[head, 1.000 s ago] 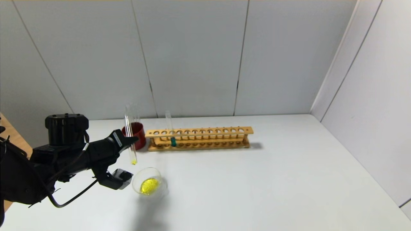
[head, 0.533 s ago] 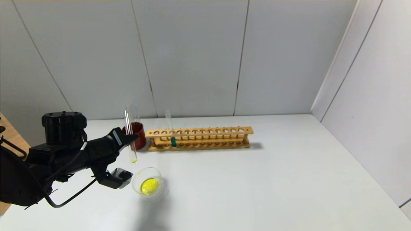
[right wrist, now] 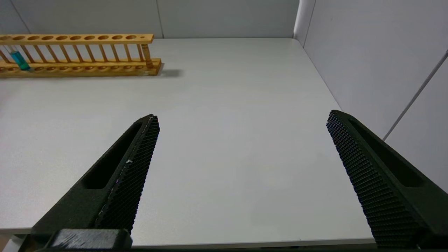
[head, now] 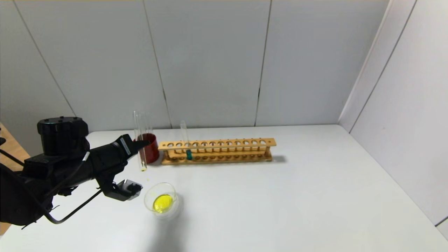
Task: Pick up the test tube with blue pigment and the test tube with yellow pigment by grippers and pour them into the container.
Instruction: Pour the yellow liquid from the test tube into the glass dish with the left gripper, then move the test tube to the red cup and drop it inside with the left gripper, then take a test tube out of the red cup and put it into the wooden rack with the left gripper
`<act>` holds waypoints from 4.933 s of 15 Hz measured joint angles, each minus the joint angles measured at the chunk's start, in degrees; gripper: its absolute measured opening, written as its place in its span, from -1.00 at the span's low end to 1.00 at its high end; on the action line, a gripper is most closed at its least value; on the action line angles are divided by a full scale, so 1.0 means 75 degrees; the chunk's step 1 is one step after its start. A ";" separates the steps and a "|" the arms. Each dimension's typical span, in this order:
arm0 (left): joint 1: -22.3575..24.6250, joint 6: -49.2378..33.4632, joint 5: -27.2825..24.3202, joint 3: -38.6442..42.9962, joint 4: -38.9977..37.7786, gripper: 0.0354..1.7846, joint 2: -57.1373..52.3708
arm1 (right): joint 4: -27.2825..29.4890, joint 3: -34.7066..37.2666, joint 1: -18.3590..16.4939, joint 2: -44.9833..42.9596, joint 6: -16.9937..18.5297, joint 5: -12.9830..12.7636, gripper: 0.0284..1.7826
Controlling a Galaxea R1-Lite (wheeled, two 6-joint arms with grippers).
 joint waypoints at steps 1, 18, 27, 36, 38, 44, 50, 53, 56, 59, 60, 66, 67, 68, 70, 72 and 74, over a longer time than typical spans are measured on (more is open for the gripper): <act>0.0000 0.0015 0.0020 0.0013 0.0000 -0.68 -0.0021 | 0.0000 0.0000 0.0000 0.0000 0.0000 0.0000 0.96; -0.0065 -0.1554 0.1055 0.0252 0.0041 -0.68 -0.0304 | 0.0000 0.0000 0.0000 0.0000 0.0003 0.0000 0.96; -0.0268 -1.0087 0.1952 -0.2339 0.5252 -0.68 -0.1536 | 0.0000 0.0000 0.0000 0.0000 -0.0002 -0.0003 0.96; 0.0818 -1.6326 -0.1152 -0.2786 0.5786 -0.68 -0.1923 | 0.0000 0.0000 0.0000 0.0000 0.0000 0.0000 0.96; 0.1099 -1.6391 -0.1242 -0.2541 0.4720 -0.68 -0.1606 | 0.0000 0.0000 0.0000 0.0000 0.0000 -0.0003 0.96; 0.1513 -1.6457 -0.1437 -0.3118 0.3526 -0.68 0.0003 | 0.0000 0.0000 0.0000 0.0000 0.0000 -0.0003 0.96; 0.1487 -1.6947 -0.1458 -0.4073 0.2147 -0.68 0.1650 | 0.0000 0.0000 0.0000 0.0000 0.0000 0.0000 0.96; 0.1440 -1.6986 -0.1443 -0.4406 0.2115 -0.68 0.2092 | 0.0000 0.0000 0.0000 0.0000 0.0000 0.0000 0.96; 0.1399 -1.6976 -0.1414 -0.4437 0.2110 -0.68 0.2287 | 0.0000 0.0000 0.0000 0.0000 0.0003 0.0000 0.96; 0.1391 -1.6938 -0.1393 -0.4371 0.2092 -0.68 0.2410 | 0.0000 0.0000 0.0000 0.0000 0.0003 0.0000 0.96; 0.1391 -1.6927 -0.1385 -0.4359 0.2077 -0.68 0.2454 | 0.0000 0.0000 0.0000 0.0000 0.0007 0.0000 0.96; 0.1385 -1.6909 -0.1349 -0.4198 0.1941 -0.42 0.2596 | 0.0000 0.0000 0.0000 0.0000 -0.0002 -0.0003 0.96; 0.1373 -1.6901 -0.1349 -0.4140 0.1931 -0.25 0.2599 | 0.0000 0.0000 0.0000 0.0000 -0.0002 0.0000 0.96; 0.1365 -1.6888 -0.1344 -0.4088 0.1872 -0.05 0.2602 | 0.0000 0.0000 0.0000 0.0000 0.0003 0.0000 0.96; 0.1365 -1.6795 -0.1344 -0.3995 0.1599 0.33 0.2581 | 0.0000 0.0000 0.0000 0.0000 -0.0002 0.0000 0.96; 0.1365 -1.6784 -0.1304 -0.3904 0.1349 0.65 0.2456 | 0.0000 0.0000 0.0000 0.0000 0.0000 0.0000 0.96; 0.1330 -1.6781 -0.1216 -0.3857 0.1456 0.86 0.2232 | 0.0000 0.0000 0.0000 0.0000 0.0000 0.0000 0.96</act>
